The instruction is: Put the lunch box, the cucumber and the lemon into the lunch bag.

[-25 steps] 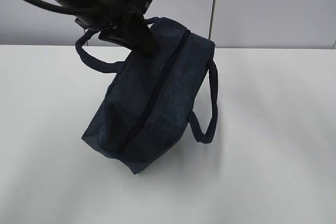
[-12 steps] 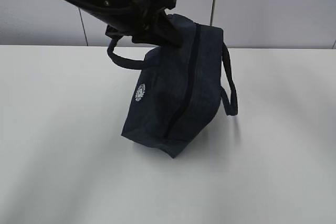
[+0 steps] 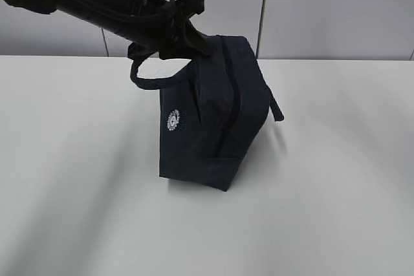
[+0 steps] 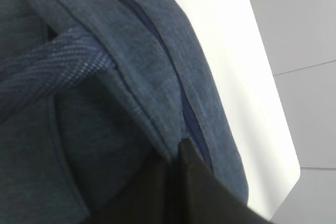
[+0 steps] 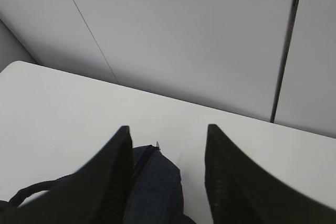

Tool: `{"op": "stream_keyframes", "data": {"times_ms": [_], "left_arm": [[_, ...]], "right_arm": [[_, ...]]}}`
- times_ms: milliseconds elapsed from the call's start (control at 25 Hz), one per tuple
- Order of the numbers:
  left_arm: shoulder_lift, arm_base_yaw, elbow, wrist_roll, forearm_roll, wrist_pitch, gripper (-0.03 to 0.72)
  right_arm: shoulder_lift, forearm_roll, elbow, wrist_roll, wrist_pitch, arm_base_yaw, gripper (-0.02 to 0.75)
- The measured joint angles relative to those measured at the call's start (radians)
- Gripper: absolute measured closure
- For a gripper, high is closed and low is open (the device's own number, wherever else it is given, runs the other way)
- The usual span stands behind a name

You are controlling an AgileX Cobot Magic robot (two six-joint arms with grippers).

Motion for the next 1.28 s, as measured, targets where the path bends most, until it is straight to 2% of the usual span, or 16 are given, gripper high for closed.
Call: {"op": "stream_keyframes", "data": {"times_ms": [160,560,680,920,1040,1280], "left_arm": [[0.006,0.042,-0.002,0.000,0.009,0.050,0.697],[0.006,0.119,-0.002,0.000,0.111,0.145,0.676],[0.006,0.132,-0.004,0.000,0.137,0.162,0.601],[0.006,0.155,-0.005,0.000,0.166,0.180,0.294],[0.004,0.161,-0.005,0.002,0.190,0.182,0.251],[-0.097,0.167,-0.005,0.003,0.337,0.157,0.241]], "right_arm": [[0.000,0.000,0.000,0.000,0.000,0.000,0.396],[0.000,0.000,0.000,0.000,0.001,0.000,0.395],[0.000,0.008,0.000,0.000,0.002,0.000,0.395],[0.000,0.012,0.000,-0.002,0.009,0.000,0.396],[0.000,0.012,0.000,-0.002,0.028,0.000,0.396],[-0.002,0.029,0.000,-0.002,0.058,0.000,0.395]]}}
